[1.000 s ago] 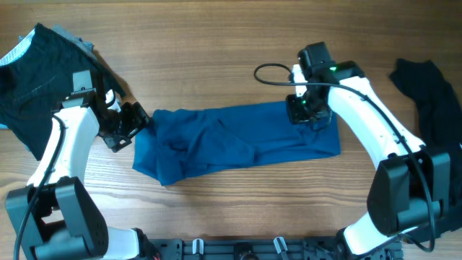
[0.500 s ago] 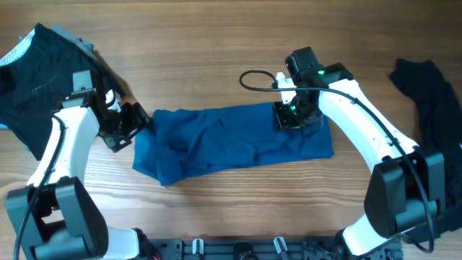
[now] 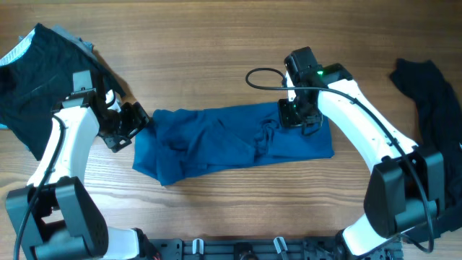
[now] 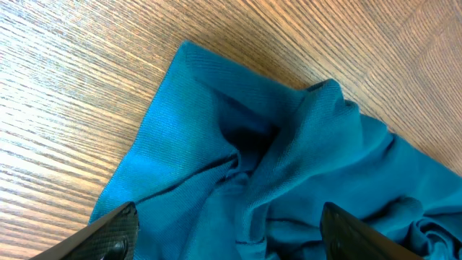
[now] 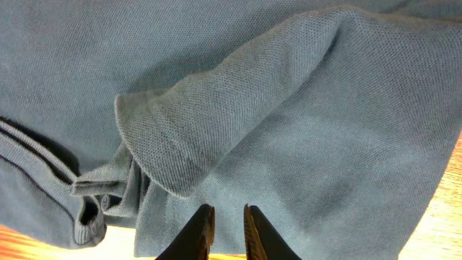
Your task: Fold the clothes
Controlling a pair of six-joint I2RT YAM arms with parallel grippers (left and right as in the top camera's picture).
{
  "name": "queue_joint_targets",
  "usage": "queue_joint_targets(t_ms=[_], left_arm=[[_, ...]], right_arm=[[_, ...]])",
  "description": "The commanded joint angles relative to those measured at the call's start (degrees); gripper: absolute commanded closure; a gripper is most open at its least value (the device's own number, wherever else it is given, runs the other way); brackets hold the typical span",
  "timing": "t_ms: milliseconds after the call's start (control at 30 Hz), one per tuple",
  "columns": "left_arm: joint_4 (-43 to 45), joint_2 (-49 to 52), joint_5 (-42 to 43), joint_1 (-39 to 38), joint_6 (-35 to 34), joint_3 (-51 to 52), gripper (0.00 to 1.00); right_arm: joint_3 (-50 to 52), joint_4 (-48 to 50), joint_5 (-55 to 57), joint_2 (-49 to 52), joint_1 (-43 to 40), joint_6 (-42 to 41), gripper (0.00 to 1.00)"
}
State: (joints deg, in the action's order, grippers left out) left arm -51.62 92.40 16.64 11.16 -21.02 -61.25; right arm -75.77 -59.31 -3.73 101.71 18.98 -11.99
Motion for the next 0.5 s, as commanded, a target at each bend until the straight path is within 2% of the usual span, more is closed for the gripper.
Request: queue_joint_targets(t_ms=[0, 67, 133, 167, 233, 267, 333, 400, 467], left_arm=[[-0.07, -0.46, 0.66, -0.07, 1.14, -0.68, 0.20], [-0.09, -0.46, 0.66, -0.07, 1.14, -0.68, 0.20], [-0.11, -0.46, 0.66, -0.07, 1.14, -0.68, 0.20], [-0.11, -0.46, 0.66, -0.07, 1.14, -0.68, 0.20], [-0.13, -0.48, 0.66, -0.07, 1.11, -0.68, 0.20], [-0.13, -0.46, 0.66, -0.07, 1.14, -0.68, 0.20], [-0.13, -0.48, 0.66, -0.07, 1.14, -0.68, 0.19], [-0.26, -0.46, 0.39, -0.07, 1.18, -0.68, 0.17], [-0.90, -0.46, -1.57, -0.07, 1.46, -0.55, 0.12]], right_arm=[[1.66, 2.08, 1.11, 3.56, 0.15, -1.11, 0.81], [3.08, 6.56, -0.59, 4.63, 0.15, -1.51, 0.80], [4.00, 13.68, -3.58, 5.49, 0.15, -1.51, 0.73], [4.00, 18.10, -5.84, 6.10, 0.20, -1.53, 0.57], [4.00, 23.21, -6.86, 6.23, 0.17, -1.70, 0.47], [3.91, 26.12, -6.88, 6.16, 0.17, -1.75, 0.46], [3.50, 25.90, -6.84, 5.97, 0.00, -1.55, 0.46], [3.08, 21.18, -4.98, 3.72, -0.07, -1.55, 0.46], [1.46, 14.62, 1.42, -0.63, -0.09, -1.70, 0.43]])
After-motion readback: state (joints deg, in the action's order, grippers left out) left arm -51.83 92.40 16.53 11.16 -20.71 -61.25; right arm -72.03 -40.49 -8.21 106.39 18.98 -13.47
